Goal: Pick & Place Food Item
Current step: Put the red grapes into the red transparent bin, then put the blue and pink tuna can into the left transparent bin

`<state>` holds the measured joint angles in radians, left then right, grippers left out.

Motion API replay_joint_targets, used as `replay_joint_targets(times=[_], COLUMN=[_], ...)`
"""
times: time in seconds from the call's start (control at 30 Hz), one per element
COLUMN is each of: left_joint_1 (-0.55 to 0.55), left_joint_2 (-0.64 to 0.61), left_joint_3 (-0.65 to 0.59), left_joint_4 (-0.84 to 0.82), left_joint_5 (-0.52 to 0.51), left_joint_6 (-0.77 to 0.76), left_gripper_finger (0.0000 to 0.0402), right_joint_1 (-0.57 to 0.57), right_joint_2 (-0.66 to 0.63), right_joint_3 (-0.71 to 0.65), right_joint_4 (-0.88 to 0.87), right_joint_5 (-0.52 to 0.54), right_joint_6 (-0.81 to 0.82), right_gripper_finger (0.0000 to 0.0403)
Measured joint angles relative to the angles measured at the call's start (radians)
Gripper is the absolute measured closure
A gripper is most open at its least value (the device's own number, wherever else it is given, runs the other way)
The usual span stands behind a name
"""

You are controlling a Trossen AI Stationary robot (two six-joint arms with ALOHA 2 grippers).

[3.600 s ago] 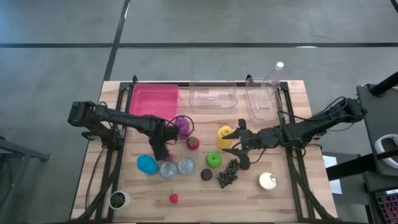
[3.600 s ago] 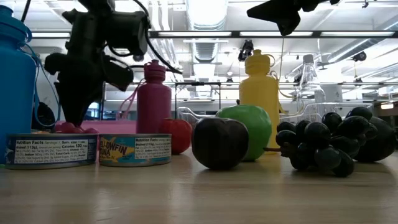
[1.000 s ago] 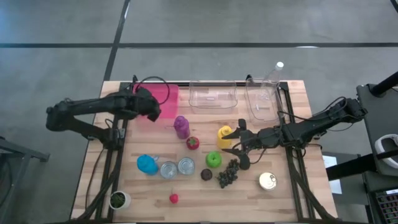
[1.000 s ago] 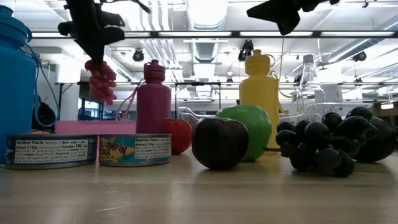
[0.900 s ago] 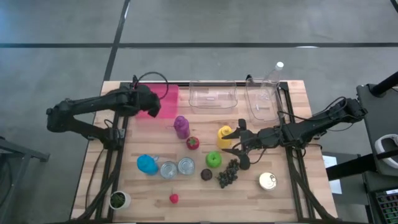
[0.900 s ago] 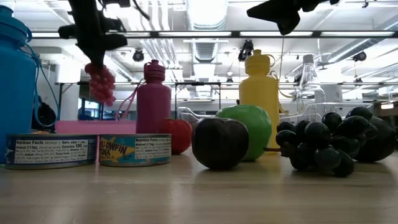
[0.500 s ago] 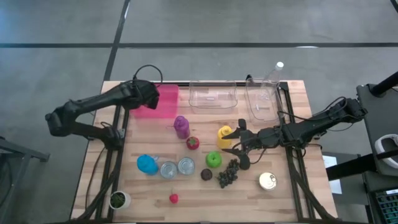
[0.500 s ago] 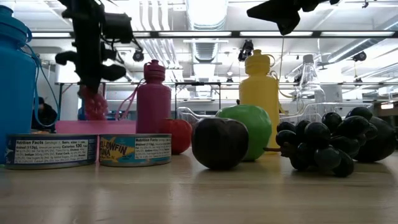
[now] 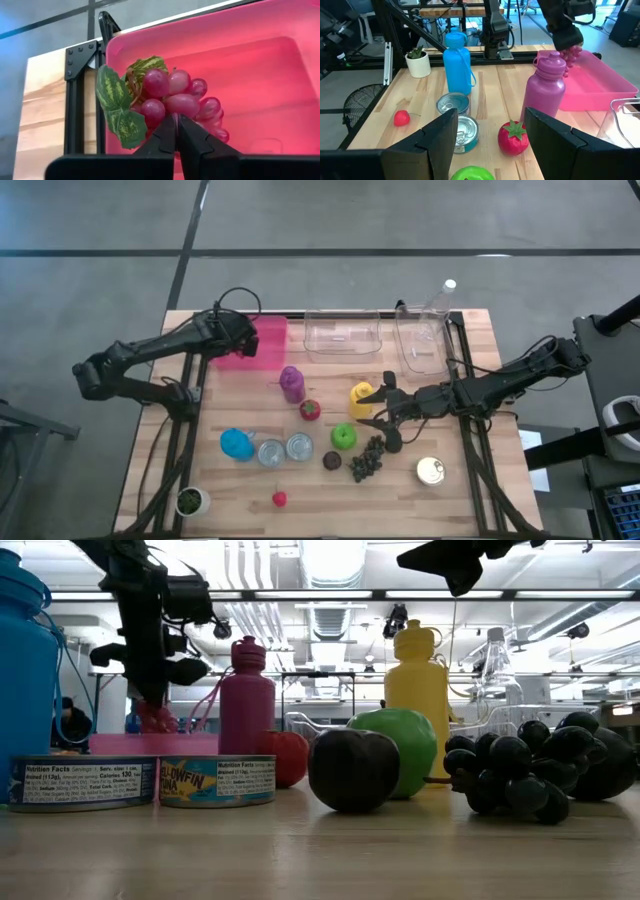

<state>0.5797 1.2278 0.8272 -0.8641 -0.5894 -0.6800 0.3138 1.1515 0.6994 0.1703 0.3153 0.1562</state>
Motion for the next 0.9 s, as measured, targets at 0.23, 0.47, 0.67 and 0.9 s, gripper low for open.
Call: replay_joint_targets(times=[0.23, 0.47, 0.67, 0.9], left_joint_1=[0.000, 0.000, 0.000, 0.000], left_joint_2=[0.000, 0.000, 0.000, -0.001], left_joint_3=[0.000, 0.000, 0.000, 0.009], left_joint_4=[0.001, 0.001, 0.000, -0.004], left_joint_5=[0.043, 0.051, 0.051, 0.052], left_joint_6=[-0.009, -0.027, -0.027, -0.026], left_gripper_finger=[0.0357, 0.0303, 0.0270, 0.0253], right_joint_1=[0.000, 0.000, 0.000, 0.000], right_joint_2=[0.000, 0.000, 0.000, 0.000], right_joint_3=[0.000, 0.000, 0.000, 0.000], right_joint_4=[0.000, 0.000, 0.000, 0.000], right_joint_5=[0.000, 0.000, 0.000, 0.000], right_joint_6=[0.000, 0.000, 0.000, 0.000], right_gripper_finger=[0.0179, 0.0179, 0.0179, 0.0179])
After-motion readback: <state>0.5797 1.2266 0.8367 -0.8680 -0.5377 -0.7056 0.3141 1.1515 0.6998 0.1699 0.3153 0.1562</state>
